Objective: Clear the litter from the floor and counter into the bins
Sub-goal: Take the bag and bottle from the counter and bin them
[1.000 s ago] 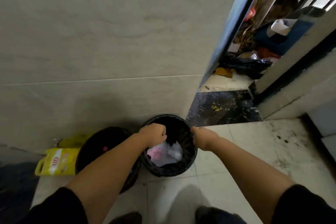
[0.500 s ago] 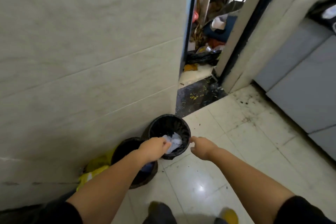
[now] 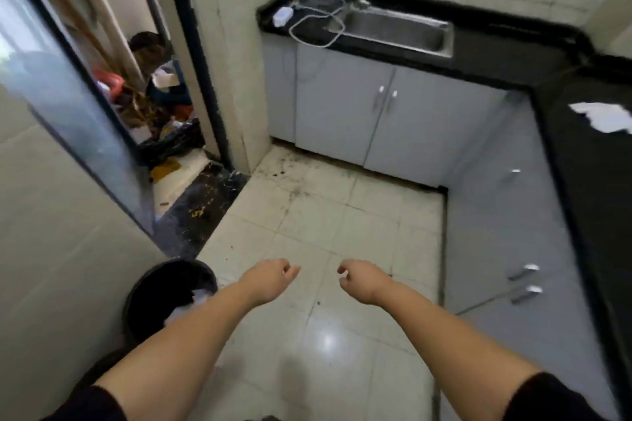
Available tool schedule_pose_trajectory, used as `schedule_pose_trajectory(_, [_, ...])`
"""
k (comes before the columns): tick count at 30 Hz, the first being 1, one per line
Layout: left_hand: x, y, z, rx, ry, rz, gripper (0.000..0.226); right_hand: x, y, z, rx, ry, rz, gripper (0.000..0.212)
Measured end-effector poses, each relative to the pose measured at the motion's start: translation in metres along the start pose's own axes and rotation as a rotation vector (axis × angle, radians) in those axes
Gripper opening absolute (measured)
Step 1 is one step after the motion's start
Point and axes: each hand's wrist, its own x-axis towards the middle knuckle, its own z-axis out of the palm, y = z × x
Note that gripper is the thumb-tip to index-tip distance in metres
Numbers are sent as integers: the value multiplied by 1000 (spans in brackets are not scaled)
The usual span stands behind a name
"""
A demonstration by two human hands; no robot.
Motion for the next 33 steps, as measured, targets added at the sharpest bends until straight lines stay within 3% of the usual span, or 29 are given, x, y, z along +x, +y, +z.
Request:
schedule_pose_trajectory(6, [22,171,75,160,-123,286,38,-86,155,-31,168,178,210,39])
schedule_pose_trajectory(14, [33,361,146,349,-227,612,38,-189,311,-61,380,424,466,34])
schedule_pose_trajectory(25, [111,552,183,539,-319,926,43,-220,448,-117,545,616,741,32])
schedule_pose_trajectory(29, [153,628,175,613,-399,1021,46,-227,496,-163,595,754,865,31])
schedule_pose_trajectory(33, [187,703,178,651,-423,1110,35,-254,538,-203,550,958,1020,28])
